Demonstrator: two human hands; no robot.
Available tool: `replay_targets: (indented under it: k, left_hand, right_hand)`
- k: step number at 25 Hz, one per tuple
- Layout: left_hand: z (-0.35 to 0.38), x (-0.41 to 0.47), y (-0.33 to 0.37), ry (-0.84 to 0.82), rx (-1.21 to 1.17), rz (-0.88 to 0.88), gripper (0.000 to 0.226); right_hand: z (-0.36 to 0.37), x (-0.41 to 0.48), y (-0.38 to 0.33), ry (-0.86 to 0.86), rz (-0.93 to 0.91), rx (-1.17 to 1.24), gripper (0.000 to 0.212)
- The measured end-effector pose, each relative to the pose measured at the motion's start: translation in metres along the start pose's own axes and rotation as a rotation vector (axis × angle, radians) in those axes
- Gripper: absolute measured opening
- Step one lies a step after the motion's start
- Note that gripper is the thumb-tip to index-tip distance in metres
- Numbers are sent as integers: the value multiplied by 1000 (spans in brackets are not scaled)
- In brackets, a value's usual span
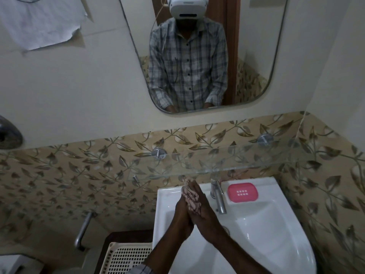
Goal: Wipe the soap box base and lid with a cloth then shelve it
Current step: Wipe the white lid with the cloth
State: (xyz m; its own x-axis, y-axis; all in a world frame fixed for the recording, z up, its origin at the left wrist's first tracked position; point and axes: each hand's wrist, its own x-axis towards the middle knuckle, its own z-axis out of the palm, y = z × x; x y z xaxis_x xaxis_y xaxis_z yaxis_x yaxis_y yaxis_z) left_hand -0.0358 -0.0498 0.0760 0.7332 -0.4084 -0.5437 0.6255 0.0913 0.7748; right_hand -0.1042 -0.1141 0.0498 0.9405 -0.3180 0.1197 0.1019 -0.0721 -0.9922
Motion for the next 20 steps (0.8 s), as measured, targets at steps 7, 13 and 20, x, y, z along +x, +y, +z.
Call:
replay_targets:
  k: [7, 13, 20]
  left_hand:
    - [1, 2, -19, 128, -89, 118, 70]
    - [-9, 14, -10, 208, -195, 62, 62]
    - [-73, 4, -9, 33, -408, -63, 43]
  right_hand:
    - [-8, 30, -1, 142, 595, 310, 50]
    - [-25, 15, 17, 101, 655, 880, 54]
    - [-68, -17, 53, 137, 905, 536, 30]
